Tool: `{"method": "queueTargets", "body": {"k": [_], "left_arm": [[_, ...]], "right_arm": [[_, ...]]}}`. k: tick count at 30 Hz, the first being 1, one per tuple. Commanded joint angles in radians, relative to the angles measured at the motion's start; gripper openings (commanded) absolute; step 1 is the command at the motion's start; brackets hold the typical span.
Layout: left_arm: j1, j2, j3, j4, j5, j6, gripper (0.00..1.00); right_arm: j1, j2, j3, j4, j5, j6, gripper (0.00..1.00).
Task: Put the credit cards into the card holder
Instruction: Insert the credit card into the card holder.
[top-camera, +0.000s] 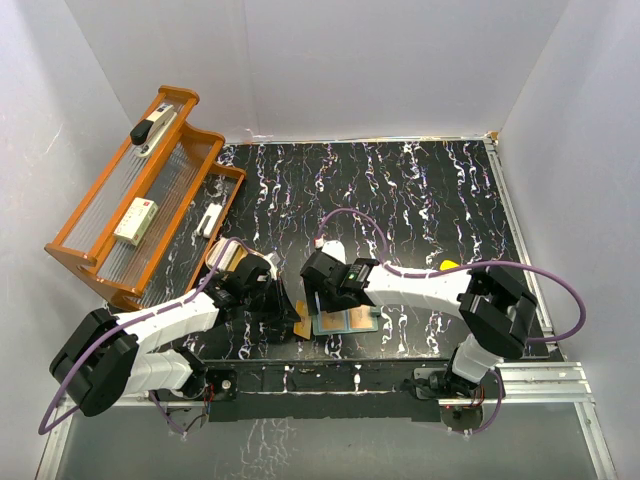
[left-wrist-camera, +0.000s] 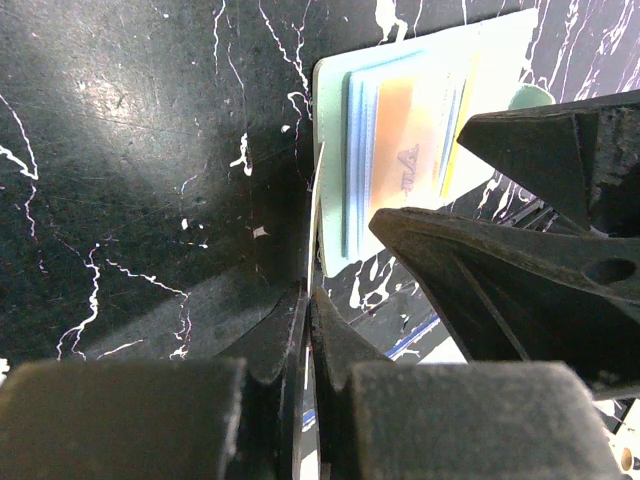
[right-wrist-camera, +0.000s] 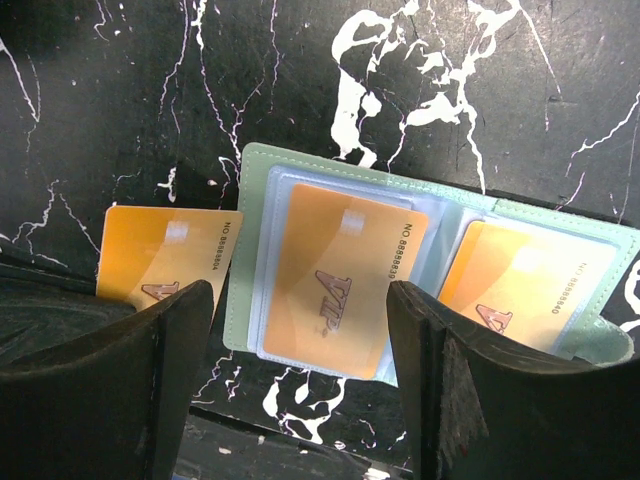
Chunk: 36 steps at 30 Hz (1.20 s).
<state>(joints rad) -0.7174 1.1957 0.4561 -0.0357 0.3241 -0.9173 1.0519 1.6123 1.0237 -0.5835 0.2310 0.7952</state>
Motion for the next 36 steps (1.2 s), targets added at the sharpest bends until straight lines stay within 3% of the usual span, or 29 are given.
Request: {"method": "queueTargets", "body": {"k": [1,16,27,36], "left_arm": [[-0.006,-0.016,0.01,-0.032,-0.009,0.002,0.0],[-0.006,-0.025,-0.002,-0.03,-0.011,-0.002,0.0],[-0.006,-0.029,-0.004,-0.034,-0.014,0.003,0.0],[-0.006,-0.014,-0.001,-0.066,-0.04,0.023,0.0]], "right_arm": [[0.002,0.014,-0.006,0.05,0.018,0.005,0.69],[0.002,0.03,-0.077,0.11,0.023,0.003,0.68],[0.0,-0.015,-0.115,0.153,0.019,0.002,0.58],[-0.007,-0.043,-0.115,0.132,0.046,-0.004,0.56]]}}
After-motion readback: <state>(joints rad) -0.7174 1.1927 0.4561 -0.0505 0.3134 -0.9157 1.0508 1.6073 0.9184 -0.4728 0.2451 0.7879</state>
